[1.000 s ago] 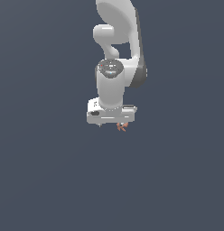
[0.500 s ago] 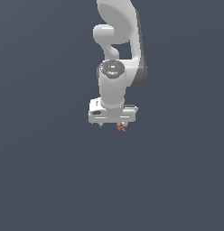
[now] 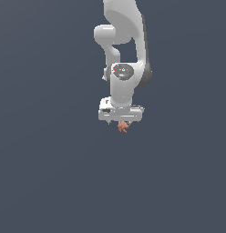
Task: Pick up the object and move it to a goal position.
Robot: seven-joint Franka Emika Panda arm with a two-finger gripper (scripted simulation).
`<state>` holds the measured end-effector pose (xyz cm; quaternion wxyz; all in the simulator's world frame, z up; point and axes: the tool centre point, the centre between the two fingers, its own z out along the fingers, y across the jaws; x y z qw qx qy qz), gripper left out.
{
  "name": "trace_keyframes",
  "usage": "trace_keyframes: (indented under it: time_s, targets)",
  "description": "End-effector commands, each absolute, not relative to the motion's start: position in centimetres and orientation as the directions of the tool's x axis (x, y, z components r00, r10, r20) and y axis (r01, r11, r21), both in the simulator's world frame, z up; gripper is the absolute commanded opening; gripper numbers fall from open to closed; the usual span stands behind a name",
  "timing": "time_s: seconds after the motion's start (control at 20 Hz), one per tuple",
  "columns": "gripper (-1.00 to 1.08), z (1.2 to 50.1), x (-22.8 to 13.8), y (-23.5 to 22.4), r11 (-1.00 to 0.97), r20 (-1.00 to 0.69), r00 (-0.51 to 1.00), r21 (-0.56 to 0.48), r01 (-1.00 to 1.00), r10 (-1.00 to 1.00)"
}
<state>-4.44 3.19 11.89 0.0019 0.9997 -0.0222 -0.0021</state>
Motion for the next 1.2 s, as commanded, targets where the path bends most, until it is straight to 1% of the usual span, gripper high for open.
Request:
trace_keyframes:
  time_s: [0.0, 0.45, 0.85, 1.15]
  targets:
    - [1.0, 11.0, -5.7, 4.2, -0.997, -0.003, 0.997, 0.003, -0.074, -0.074]
    - [1.0, 9.3, -8.7, 6.0, -0.99, 0.0, 0.99, 0.0, -0.138, -0.138]
    - [1.0, 8.9, -9.0, 6.2, -0.99, -0.001, 0.99, 0.0, -0.141, -0.141]
    - [1.0, 6.8, -9.1, 6.2, -0.99, 0.0, 0.99, 0.0, -0.143, -0.143]
